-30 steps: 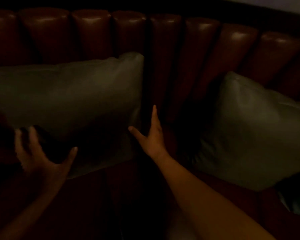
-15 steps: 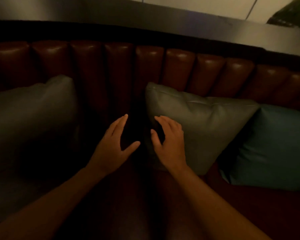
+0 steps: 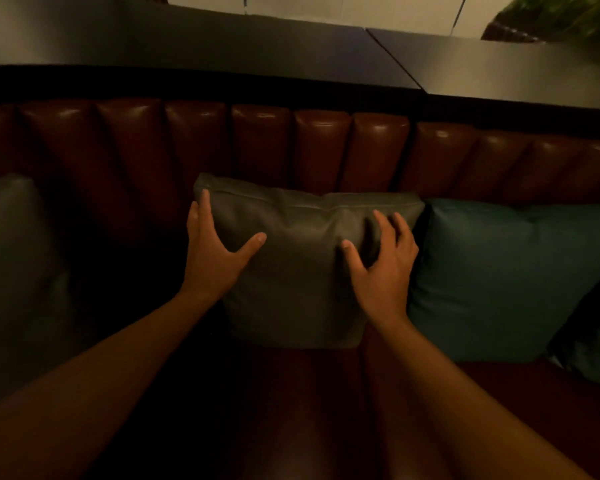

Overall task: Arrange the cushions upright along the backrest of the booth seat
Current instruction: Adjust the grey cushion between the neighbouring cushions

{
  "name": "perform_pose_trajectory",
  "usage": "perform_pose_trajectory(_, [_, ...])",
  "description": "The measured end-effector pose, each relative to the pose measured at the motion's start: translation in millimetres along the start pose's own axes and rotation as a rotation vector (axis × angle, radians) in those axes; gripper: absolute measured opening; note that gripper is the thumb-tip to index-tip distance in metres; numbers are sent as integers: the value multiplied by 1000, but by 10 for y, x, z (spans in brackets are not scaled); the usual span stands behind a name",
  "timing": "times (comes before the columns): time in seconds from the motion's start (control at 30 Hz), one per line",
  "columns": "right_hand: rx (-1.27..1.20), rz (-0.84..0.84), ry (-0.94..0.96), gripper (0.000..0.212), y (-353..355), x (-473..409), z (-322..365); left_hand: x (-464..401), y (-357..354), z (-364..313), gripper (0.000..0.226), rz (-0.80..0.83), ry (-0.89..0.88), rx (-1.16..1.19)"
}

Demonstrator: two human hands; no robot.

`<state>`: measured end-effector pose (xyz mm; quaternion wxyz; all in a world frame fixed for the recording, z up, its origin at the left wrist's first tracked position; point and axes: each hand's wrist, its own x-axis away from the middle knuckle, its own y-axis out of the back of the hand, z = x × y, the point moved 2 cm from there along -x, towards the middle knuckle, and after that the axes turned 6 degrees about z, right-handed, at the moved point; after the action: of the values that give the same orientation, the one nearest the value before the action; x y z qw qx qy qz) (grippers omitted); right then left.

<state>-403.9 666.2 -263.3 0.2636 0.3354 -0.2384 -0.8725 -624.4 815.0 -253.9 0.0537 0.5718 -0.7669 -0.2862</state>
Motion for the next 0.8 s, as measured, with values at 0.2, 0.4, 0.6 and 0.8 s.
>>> perform_pose_trajectory(0.2, [-313,16,-266,115,57,-181,-301,-106,-67,210,146,18,269,293])
perform_pose_trajectory(0.4, [-532,207,-373,129,-198,-333,-736,-71,-181,649,150,205,224,368])
perform_pose_trajectory(0.6, [-465,32,-355,93,-471,-377,-856,-277,-333,1010,122,216,211,176])
perform_pose_trajectory(0.8, [-579,50,-345,114,-470,3,-1009,41,-229,1018,124,308,260,270])
